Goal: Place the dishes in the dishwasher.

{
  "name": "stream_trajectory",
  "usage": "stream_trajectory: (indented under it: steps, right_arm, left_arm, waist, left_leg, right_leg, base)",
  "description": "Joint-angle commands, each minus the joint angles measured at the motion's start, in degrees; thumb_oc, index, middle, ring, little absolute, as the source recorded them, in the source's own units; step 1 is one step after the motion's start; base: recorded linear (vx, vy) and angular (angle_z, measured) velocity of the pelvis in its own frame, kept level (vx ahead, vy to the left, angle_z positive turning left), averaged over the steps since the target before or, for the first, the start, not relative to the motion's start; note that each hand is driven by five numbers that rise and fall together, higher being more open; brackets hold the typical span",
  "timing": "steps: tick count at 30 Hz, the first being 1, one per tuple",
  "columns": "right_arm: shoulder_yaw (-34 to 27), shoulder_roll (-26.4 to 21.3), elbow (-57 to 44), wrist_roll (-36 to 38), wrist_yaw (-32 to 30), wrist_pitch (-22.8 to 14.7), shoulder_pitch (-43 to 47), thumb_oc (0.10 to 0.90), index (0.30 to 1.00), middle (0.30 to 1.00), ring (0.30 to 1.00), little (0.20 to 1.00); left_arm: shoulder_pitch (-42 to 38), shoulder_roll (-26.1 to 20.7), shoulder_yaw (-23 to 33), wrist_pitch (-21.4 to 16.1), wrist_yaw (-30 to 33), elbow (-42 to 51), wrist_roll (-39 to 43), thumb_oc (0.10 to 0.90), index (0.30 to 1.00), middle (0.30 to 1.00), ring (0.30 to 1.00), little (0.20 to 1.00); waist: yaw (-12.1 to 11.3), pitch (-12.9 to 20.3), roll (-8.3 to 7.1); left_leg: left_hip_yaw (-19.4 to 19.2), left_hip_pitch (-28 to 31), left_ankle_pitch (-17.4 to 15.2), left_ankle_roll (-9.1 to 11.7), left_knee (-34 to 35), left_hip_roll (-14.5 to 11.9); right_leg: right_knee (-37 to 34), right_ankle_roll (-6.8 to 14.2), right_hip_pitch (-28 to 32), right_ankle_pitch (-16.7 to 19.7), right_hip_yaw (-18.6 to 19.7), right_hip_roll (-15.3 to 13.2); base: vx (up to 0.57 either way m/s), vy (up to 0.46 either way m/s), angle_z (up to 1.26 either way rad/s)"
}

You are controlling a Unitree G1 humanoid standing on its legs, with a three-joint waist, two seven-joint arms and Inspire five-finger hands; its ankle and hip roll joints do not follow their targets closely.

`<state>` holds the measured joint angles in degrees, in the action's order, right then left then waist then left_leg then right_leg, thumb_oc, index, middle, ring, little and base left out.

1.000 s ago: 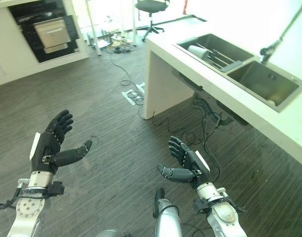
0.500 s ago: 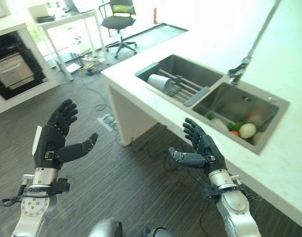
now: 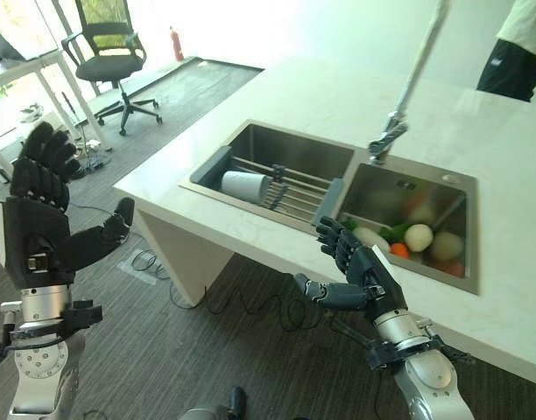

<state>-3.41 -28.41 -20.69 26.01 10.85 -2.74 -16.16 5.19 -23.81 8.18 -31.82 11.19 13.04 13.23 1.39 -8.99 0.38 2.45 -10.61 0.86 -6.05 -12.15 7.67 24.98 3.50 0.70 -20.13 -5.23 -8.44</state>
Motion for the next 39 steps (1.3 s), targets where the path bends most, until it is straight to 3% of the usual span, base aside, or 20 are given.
stream_trajectory:
  steps: [1, 3, 6, 7, 8, 9, 11, 17, 21, 23, 25, 26, 28, 29, 31, 32, 34, 36, 39]
  right_arm:
    - [-2.83, 2.65, -2.94, 1.71, -1.96, -4.69, 7.66, 0.800, 0.900, 0.900, 0.900, 0.900]
    - [-2.21, 3.31, -2.72, 1.40, -3.16, -4.51, 8.84, 0.800, 0.900, 0.900, 0.900, 0.900]
    - [-0.54, 4.77, -1.90, 0.05, -4.78, -6.04, 10.50, 0.800, 0.900, 0.900, 0.900, 0.900]
    - [0.26, 5.33, -1.50, -1.40, -5.22, -7.65, 11.15, 0.800, 0.900, 0.900, 0.900, 0.900]
    - [0.27, 5.20, -1.72, -1.79, -6.23, -8.67, 10.94, 0.800, 0.900, 0.900, 0.900, 0.900]
    - [0.07, 5.10, -1.75, -0.77, -6.92, -8.46, 10.78, 0.800, 0.900, 0.900, 0.900, 0.900]
    - [0.22, 4.77, -0.70, -0.18, -6.36, -8.36, 11.47, 0.800, 0.900, 0.900, 0.900, 0.900]
    - [-0.04, 4.27, 0.14, -0.25, -6.48, -9.85, 10.62, 0.800, 0.900, 0.900, 0.900, 0.900]
    - [-0.82, 3.45, -0.43, -2.07, -8.28, -9.65, 10.77, 0.800, 0.900, 0.900, 0.900, 0.900]
    - [-1.89, 2.84, 0.18, -1.40, -7.99, -9.72, 10.72, 0.800, 0.900, 0.900, 0.900, 0.900]
    - [-2.70, 2.40, 0.11, -1.39, -7.13, -10.14, 10.19, 0.800, 0.900, 0.900, 0.900, 0.900]
    - [-3.41, 1.84, -0.27, -1.63, -6.84, -10.58, 9.72, 0.800, 0.900, 0.900, 0.900, 0.900]
    - [-3.63, 1.46, -0.31, -1.64, -7.18, -10.77, 10.04, 0.800, 0.900, 0.900, 0.900, 0.900]
    - [-3.62, 1.36, -0.09, -1.64, -7.49, -10.74, 10.60, 0.800, 0.900, 0.900, 0.900, 0.900]
    - [-3.83, 1.52, 0.31, -1.44, -7.40, -10.28, 11.28, 0.800, 0.900, 0.900, 0.900, 0.900]
    - [-3.96, 1.63, 0.20, -1.46, -7.16, -10.04, 11.11, 0.800, 0.900, 0.900, 0.900, 0.900]
    - [-4.23, 1.69, 0.03, -1.25, -6.69, -9.92, 10.61, 0.800, 0.900, 0.900, 0.900, 0.900]
    - [-4.78, 1.41, -0.69, -1.61, -6.38, -9.09, 10.29, 0.800, 0.900, 0.900, 0.900, 0.900]
    - [-5.40, 0.14, -1.03, -1.36, -7.12, -8.38, 10.89, 0.800, 0.900, 0.900, 0.900, 0.900]
  left_arm:
    - [-1.76, -4.84, 3.76, -5.78, -1.37, 8.00, 0.80, 0.800, 0.900, 0.900, 0.900, 0.900]
    - [-2.59, -5.37, 3.53, -4.58, -2.11, 8.34, 0.94, 0.800, 0.900, 0.900, 0.900, 0.900]
    - [-2.17, -5.18, 3.20, -3.60, -3.26, 9.46, 1.74, 0.800, 0.900, 0.900, 0.900, 0.900]
    - [-1.81, -4.99, 2.97, -2.34, -2.59, 9.48, 2.18, 0.800, 0.900, 0.900, 0.900, 0.900]
    - [-1.81, -5.16, 2.74, -2.53, -2.64, 9.07, 3.51, 0.800, 0.900, 0.900, 0.900, 0.900]
    - [-1.54, -4.79, 2.31, -2.01, -3.58, 8.72, 2.76, 0.800, 0.900, 0.900, 0.900, 0.900]
    - [-0.90, -4.56, 2.35, -1.35, -3.67, 8.52, 2.65, 0.800, 0.900, 0.900, 0.900, 0.900]
    - [-1.40, -3.48, 1.35, -1.74, -5.94, 7.94, 9.82, 0.800, 0.900, 0.900, 0.900, 0.900]
    - [-1.54, -0.82, 0.30, 1.84, -4.03, 6.42, 16.05, 0.800, 0.900, 0.900, 0.900, 0.900]
    - [-1.62, -0.09, 0.22, 2.09, -3.41, 5.64, 17.20, 0.800, 0.900, 0.900, 0.900, 0.900]
    - [-1.11, 0.79, 0.24, 1.98, -3.50, 6.07, 17.31, 0.800, 0.900, 0.900, 0.900, 0.900]
    - [-0.45, 1.23, 0.40, 2.18, -3.84, 7.13, 17.31, 0.800, 0.900, 0.900, 0.900, 0.900]
    - [-0.25, 1.50, 0.44, 1.91, -5.58, 7.76, 17.84, 0.800, 0.900, 0.900, 0.900, 0.900]
    - [-0.11, 1.51, 0.53, 1.63, -6.27, 7.97, 18.09, 0.800, 0.900, 0.900, 0.900, 0.900]
    - [0.47, 1.42, 0.76, 0.59, -8.02, 8.18, 18.64, 0.800, 0.900, 0.900, 0.900, 0.900]
    - [1.13, 1.13, 1.06, -0.06, -9.05, 8.44, 19.21, 0.800, 0.900, 0.900, 0.900, 0.900]
    - [1.56, 1.24, 1.17, -0.03, -9.86, 8.69, 19.71, 0.800, 0.900, 0.900, 0.900, 0.900]
    - [1.42, 1.32, 0.76, 0.36, -10.04, 9.06, 19.98, 0.800, 0.900, 0.900, 0.900, 0.900]
    - [0.69, 1.68, 0.12, -0.40, -10.92, 8.49, 20.33, 0.800, 0.900, 0.900, 0.900, 0.900]
  waist:
    - [-2.10, 3.94, -1.78]
    - [-2.49, 4.20, -1.74]
    - [-3.48, 3.78, -0.67]
    - [-3.62, 3.39, -0.35]
    - [-3.47, 3.04, -1.07]
    - [-3.66, 2.95, -1.83]
    - [-4.12, 2.87, -2.12]
    - [-1.34, 3.07, -2.34]
    - [0.09, 3.79, -2.22]
    - [0.03, 3.58, -2.63]
    - [-0.44, 2.82, -3.62]
    - [-0.83, 1.62, -4.07]
    - [-0.85, 0.71, -4.03]
    - [-0.85, 0.54, -3.94]
    - [-0.73, 0.69, -3.34]
    - [-0.55, 1.20, -2.16]
    - [-0.38, 1.90, -1.59]
    - [-0.52, 2.66, -0.95]
    - [-0.73, 2.39, -0.35]
  left_leg:
    - [1.96, 0.34, -7.99, 6.18, -5.04, -7.32]
    - [1.47, 0.27, -8.48, 5.22, -5.04, -6.65]
    - [-0.37, 1.03, -8.86, 3.80, -5.04, -6.82]
    - [-1.35, 1.63, -9.31, 3.75, -5.04, -7.12]
    - [-1.70, 1.83, -9.32, 4.10, -5.04, -6.35]
    - [-2.92, 1.98, -9.46, 4.46, -5.04, -5.63]
    - [-4.96, 2.56, -10.14, 4.55, -5.04, -5.57]
    - [-7.94, 5.11, -12.69, 3.69, -5.04, -5.04]
    - [-10.92, 7.19, -12.78, 4.16, -5.04, -6.10]
    - [-11.26, 8.57, -10.20, 5.03, -5.04, -5.51]
    - [-11.63, 10.56, -3.49, 7.02, -5.04, -4.80]
    - [-11.57, 8.60, -0.18, 8.81, -10.63, -5.20]
    - [-11.66, 6.45, -0.40, 8.89, -12.34, -6.66]
    - [-11.93, 6.87, -0.99, 8.43, -9.84, -7.55]
    - [-11.38, 8.57, -2.45, 7.86, -5.04, -8.82]
    - [-8.85, 6.29, -5.60, 7.65, -5.04, -10.23]
    - [-6.29, 4.64, -7.52, 8.01, -5.04, -11.10]
    - [-1.49, 1.15, -6.48, 10.19, -5.04, -12.90]
    - [-0.44, -2.10, -3.69, 11.67, -5.04, -15.84]
  right_leg:
    - [-7.80, 3.64, -2.64, 13.78, 0.01, -2.02]
    - [-7.80, 3.52, -1.97, 15.47, -0.60, -2.42]
    - [-7.80, 3.09, 0.12, 22.10, -6.90, -1.46]
    - [-7.80, 2.61, -0.60, 22.10, -8.80, -0.13]
    - [-7.80, 1.79, -3.08, 18.73, -8.31, 2.05]
    - [-7.80, 1.48, -5.30, 15.97, -9.52, 2.33]
    - [-7.80, 1.74, -7.11, 15.59, -11.63, 1.23]
    - [-7.80, 2.18, -12.82, 17.48, -7.18, 2.05]
    - [-7.80, 1.05, -12.37, 16.33, -5.82, 3.30]
    - [-7.80, 0.30, -11.72, 15.67, -5.69, 3.24]
    - [-7.80, -0.70, -10.64, 14.91, -5.42, 2.18]
    - [-7.80, -1.45, -9.36, 14.70, -5.35, 1.38]
    - [-7.80, -1.67, -8.67, 14.73, -5.15, 1.11]
    - [-7.80, -1.58, -8.43, 14.58, -4.60, 1.14]
    - [-7.80, -1.17, -8.09, 14.19, -3.25, 1.90]
    - [-7.80, -0.86, -8.41, 14.02, -1.84, 3.37]
    - [-7.80, -0.72, -8.61, 13.81, -0.80, 4.11]
    - [-7.80, -0.64, -8.06, 12.69, 0.81, 4.50]
    - [-7.80, -0.69, -6.67, 11.46, 0.97, 3.75]
  base:
    - [0.12, 0.257, 0.13]
    - [0.11, 0.250, 0.01]
    - [0.10, 0.255, -0.27]
    - [0.07, 0.128, -0.96]
    - [0.08, 0.033, -1.10]
    - [0.07, -0.050, -0.94]
    - [0.08, -0.101, -0.79]
    - [0.12, -0.197, -0.49]
    - [0.20, -0.215, -0.03]
    - [0.18, -0.184, -0.09]
    - [0.15, -0.165, -0.12]
    - [0.08, -0.133, -0.11]
    - [0.06, -0.038, -0.26]
    - [0.11, 0.060, -0.23]
    - [0.13, 0.175, -0.13]
    - [0.11, 0.249, -0.19]
    - [0.11, 0.237, -0.06]
    - [0.14, 0.306, -0.19]
    - [0.14, 0.339, -0.22]
